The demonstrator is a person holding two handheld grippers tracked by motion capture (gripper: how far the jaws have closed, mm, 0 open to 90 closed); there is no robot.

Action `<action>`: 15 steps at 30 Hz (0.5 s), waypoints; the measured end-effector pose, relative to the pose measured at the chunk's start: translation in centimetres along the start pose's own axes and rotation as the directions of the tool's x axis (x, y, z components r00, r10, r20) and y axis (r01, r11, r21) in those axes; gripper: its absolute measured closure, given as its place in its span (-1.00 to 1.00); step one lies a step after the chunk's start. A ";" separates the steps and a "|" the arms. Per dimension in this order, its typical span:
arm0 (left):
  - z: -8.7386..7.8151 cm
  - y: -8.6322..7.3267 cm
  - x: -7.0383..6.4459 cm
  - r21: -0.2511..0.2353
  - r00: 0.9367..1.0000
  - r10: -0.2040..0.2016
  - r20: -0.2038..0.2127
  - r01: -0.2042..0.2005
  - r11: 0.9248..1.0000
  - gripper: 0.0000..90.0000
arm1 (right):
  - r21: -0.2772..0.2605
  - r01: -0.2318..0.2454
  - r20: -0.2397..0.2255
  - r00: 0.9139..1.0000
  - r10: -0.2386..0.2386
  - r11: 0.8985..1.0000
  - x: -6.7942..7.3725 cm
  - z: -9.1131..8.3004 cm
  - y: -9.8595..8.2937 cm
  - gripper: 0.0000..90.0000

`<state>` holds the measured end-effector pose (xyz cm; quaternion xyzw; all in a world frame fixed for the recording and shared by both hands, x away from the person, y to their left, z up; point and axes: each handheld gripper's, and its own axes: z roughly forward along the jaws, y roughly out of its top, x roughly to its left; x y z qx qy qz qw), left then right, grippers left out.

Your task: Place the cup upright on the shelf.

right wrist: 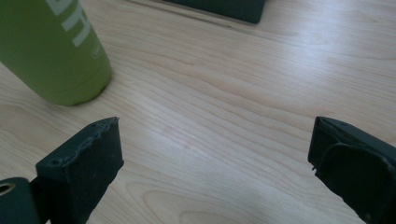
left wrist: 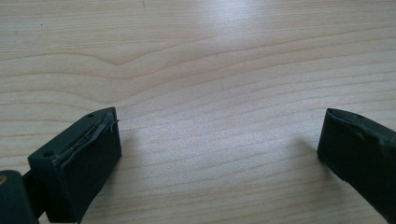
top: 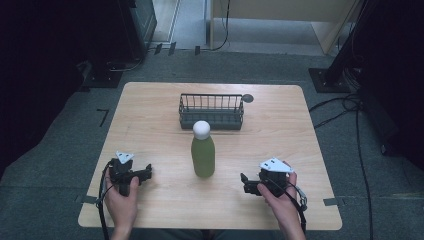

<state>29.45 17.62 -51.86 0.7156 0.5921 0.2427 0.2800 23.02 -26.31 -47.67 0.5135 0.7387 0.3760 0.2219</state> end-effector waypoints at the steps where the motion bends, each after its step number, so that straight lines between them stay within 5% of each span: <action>1: 0.0 0.0 0.0 0.000 1.000 0.000 0.000 0.000 1.000 -1.00 | -0.003 0.007 -0.014 1.000 -0.007 1.000 0.6 0.2 0.2 -0.94; 15: 0.0 0.0 0.0 0.000 1.000 0.000 0.000 0.000 1.000 -1.00 | -0.003 0.062 -0.087 0.994 -0.062 0.998 4.1 1.7 1.8 -0.94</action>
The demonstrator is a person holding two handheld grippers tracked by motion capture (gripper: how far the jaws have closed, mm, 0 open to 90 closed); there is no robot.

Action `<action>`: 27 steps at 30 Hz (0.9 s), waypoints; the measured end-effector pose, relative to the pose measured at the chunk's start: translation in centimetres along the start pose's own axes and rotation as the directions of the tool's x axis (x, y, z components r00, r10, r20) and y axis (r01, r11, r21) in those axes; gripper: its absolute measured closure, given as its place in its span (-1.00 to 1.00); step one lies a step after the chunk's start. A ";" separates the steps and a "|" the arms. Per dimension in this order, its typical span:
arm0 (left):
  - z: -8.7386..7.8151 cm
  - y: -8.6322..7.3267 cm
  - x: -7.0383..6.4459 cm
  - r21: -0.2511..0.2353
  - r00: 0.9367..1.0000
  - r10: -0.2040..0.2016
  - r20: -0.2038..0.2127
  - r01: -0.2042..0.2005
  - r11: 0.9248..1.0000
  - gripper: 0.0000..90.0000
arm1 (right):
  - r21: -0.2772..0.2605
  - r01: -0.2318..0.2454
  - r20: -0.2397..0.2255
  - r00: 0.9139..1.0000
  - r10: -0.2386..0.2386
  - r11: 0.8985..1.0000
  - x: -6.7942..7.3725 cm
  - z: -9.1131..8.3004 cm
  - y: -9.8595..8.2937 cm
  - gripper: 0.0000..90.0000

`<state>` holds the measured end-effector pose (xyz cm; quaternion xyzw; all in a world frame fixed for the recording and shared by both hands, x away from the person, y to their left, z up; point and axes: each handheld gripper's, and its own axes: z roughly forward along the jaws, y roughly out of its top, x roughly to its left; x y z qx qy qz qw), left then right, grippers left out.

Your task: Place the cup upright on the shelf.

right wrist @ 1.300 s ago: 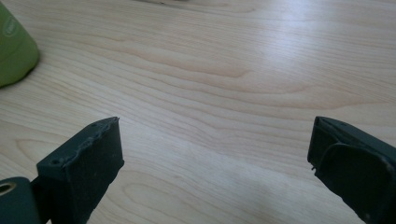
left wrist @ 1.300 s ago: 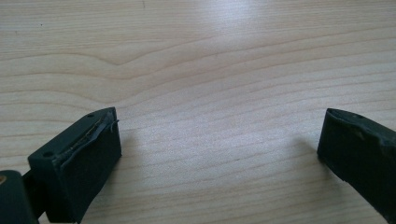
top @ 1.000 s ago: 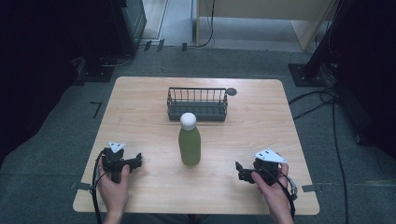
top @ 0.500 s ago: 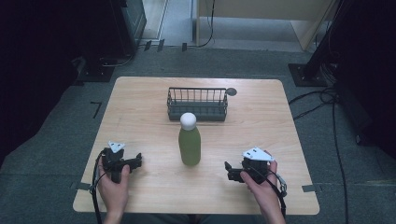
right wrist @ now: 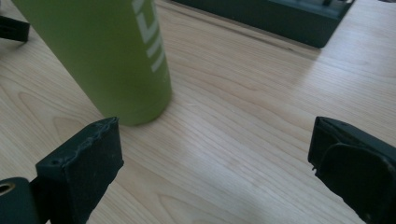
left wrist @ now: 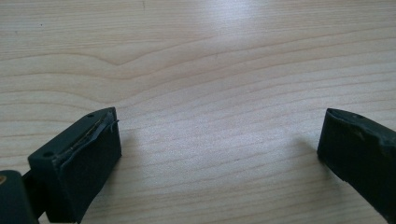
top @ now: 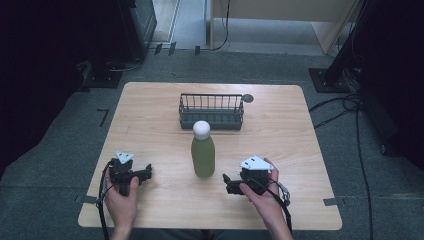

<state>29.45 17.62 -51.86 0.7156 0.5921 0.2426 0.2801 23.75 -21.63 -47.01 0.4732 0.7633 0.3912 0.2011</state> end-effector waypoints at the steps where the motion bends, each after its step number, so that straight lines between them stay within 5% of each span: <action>1: 0.0 0.0 0.0 0.000 1.000 0.000 0.000 0.000 1.000 -1.00 | -0.002 0.000 -0.005 1.000 0.000 1.000 0.2 0.1 0.1 -0.94; 17: 0.0 0.0 0.0 0.000 1.000 0.000 0.000 0.000 1.000 -1.00 | -0.018 0.023 -0.052 0.998 -0.024 1.000 2.2 1.1 1.7 -0.94; 27: 0.0 0.0 0.0 -0.002 1.000 -0.002 0.000 0.002 1.000 -1.00 | -0.069 0.016 -0.132 0.991 -0.025 0.997 4.4 2.2 3.2 -0.93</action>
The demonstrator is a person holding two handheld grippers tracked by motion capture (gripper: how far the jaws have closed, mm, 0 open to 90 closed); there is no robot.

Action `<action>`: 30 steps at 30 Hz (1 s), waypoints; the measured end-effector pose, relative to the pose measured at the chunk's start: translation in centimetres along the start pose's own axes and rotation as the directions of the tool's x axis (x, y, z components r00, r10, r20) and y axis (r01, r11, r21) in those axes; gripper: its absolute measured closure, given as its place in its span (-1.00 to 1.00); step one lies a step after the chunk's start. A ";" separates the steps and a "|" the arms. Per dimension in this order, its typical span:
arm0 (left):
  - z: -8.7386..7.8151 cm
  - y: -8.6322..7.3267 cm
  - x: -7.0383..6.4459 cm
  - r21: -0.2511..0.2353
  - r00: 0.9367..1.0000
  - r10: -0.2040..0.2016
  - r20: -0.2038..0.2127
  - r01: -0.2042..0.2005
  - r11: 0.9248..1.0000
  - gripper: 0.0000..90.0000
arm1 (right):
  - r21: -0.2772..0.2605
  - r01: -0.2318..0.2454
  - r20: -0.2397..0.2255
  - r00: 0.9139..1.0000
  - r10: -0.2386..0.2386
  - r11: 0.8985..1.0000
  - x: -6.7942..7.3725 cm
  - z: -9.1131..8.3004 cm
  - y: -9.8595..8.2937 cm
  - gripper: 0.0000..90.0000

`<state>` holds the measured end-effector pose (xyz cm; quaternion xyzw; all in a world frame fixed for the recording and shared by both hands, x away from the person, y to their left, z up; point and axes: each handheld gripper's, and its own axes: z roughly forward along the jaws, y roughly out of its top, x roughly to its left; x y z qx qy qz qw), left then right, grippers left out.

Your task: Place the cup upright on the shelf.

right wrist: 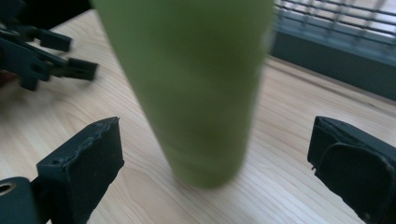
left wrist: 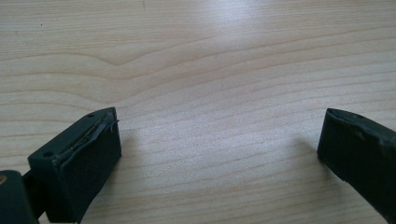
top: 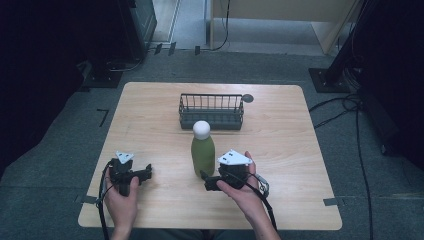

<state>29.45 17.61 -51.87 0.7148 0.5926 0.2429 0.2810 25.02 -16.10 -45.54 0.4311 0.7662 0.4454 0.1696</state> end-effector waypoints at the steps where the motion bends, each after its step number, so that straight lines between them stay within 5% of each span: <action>1: 0.0 0.0 0.0 0.000 1.000 0.000 0.000 0.000 1.000 -1.00 | -0.016 -0.006 -0.007 1.000 0.006 1.000 0.6 0.3 0.4 -0.89; 13: 0.0 0.0 0.0 0.000 1.000 0.001 0.000 -0.001 1.000 -1.00 | -0.075 -0.068 0.053 0.996 0.072 0.995 1.2 1.7 1.7 -0.74; 20: 0.0 0.0 0.0 0.000 1.000 0.001 0.000 -0.001 1.000 -1.00 | -0.107 -0.045 0.057 0.997 0.051 0.993 1.6 1.8 2.6 -0.63; 30: 0.0 0.0 0.0 0.000 1.000 0.001 0.000 -0.001 1.000 -1.00 | -0.063 -0.021 0.065 0.998 0.026 0.998 1.6 2.9 3.8 -0.62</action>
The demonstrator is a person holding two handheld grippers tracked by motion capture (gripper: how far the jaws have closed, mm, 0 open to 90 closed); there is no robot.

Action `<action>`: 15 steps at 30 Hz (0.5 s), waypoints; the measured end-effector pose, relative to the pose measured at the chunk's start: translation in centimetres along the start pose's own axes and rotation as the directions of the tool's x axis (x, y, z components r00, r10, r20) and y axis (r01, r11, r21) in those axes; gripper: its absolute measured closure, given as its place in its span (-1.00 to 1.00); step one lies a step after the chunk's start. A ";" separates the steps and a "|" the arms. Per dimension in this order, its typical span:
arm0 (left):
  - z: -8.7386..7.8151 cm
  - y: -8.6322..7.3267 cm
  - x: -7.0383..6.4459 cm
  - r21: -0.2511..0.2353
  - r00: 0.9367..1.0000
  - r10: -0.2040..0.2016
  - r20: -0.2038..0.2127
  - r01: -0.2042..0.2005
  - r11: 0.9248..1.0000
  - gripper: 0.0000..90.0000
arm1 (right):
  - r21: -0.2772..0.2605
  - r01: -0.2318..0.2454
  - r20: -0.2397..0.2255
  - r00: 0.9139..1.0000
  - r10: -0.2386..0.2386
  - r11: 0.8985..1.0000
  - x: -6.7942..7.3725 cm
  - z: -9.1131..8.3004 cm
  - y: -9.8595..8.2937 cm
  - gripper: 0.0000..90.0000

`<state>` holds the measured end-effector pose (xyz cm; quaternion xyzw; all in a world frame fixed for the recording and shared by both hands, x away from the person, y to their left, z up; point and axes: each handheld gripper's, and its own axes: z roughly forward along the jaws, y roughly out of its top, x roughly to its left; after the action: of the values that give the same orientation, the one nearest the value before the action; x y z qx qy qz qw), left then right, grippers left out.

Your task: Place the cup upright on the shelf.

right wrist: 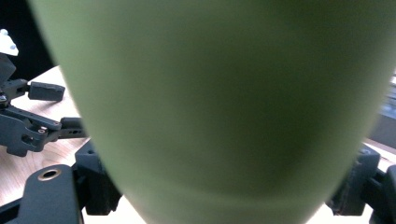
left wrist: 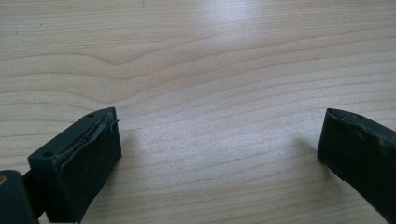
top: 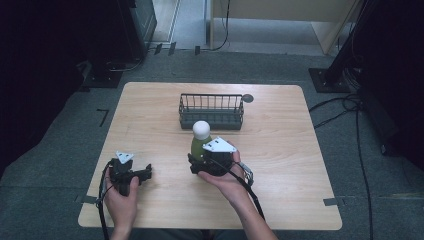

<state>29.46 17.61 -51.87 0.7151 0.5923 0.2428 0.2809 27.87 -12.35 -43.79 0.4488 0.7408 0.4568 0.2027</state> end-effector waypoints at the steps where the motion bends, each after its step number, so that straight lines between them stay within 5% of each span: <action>1: 0.0 0.0 0.0 0.000 1.000 0.000 0.000 0.000 1.000 -1.00 | 0.009 0.001 -0.003 1.000 -0.001 1.000 0.0 0.2 0.1 -0.62; 7: 0.0 0.0 0.0 0.000 1.000 0.000 0.000 0.000 1.000 -1.00 | 0.031 0.033 -0.015 0.999 -0.032 0.999 -0.2 0.2 0.4 -0.57; 15: 0.0 0.0 0.0 0.000 1.000 0.000 0.000 0.000 1.000 -1.00 | 0.033 0.016 -0.011 1.000 -0.015 0.999 -1.0 -0.2 0.8 -0.56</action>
<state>29.46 17.61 -51.87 0.7150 0.5923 0.2428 0.2811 28.59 -13.15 -43.13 0.4438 0.7527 0.4455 0.1948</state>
